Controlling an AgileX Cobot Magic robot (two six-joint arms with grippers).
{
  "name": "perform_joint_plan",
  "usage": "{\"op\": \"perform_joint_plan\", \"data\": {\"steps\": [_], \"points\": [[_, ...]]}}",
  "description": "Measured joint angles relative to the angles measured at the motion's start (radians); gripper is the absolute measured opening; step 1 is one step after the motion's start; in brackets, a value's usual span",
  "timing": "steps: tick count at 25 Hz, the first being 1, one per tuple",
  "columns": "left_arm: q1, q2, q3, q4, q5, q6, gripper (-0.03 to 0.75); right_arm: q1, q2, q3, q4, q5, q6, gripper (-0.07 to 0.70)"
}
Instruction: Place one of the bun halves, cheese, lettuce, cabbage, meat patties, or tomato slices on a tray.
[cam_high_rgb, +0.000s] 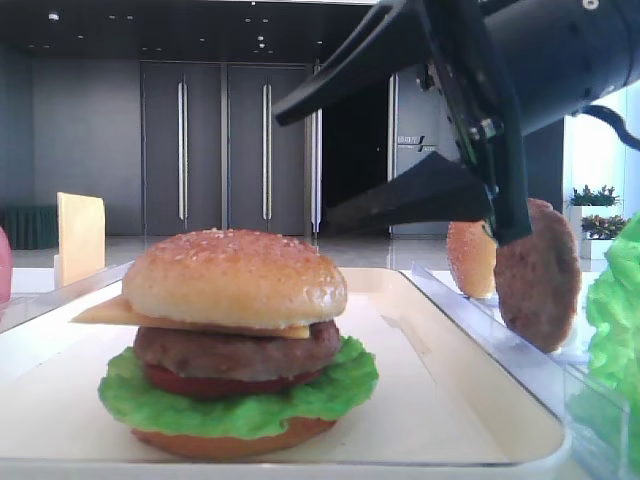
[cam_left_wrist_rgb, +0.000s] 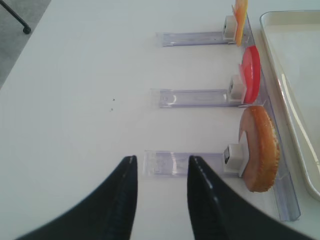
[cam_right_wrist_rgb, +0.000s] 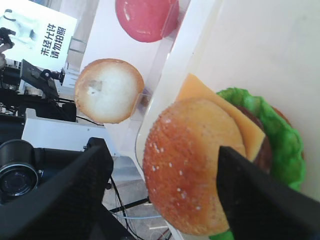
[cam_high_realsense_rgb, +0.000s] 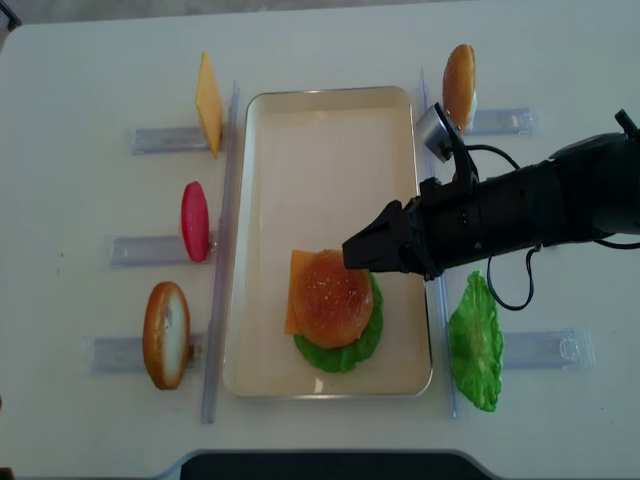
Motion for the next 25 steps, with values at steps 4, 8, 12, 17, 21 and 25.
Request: {"op": "perform_joint_plan", "data": {"steps": [4, 8, 12, 17, 21, 25], "points": [[0.000, 0.000, 0.000, 0.000, 0.000, 0.000, 0.265, 0.000, -0.054, -0.022, -0.045, -0.001, 0.004, 0.482], [0.000, 0.000, 0.000, 0.000, 0.000, 0.000, 0.265, 0.000, -0.126, -0.061, -0.272, -0.028, 0.136, 0.466], [0.000, 0.000, 0.000, 0.000, 0.000, 0.000, 0.265, 0.000, -0.225, -0.102, -0.549, -0.056, 0.367, 0.445], [0.000, 0.000, 0.000, 0.000, 0.000, 0.000, 0.265, -0.001, -0.361, -0.144, -0.945, -0.062, 0.726, 0.403], [0.000, 0.000, 0.000, 0.000, 0.000, 0.000, 0.265, -0.066, -0.440, -0.148, -1.240, -0.036, 0.991, 0.377], [0.000, 0.000, 0.000, 0.000, 0.000, 0.000, 0.265, -0.178, -0.509, -0.149, -1.396, 0.046, 1.101, 0.342]]}}
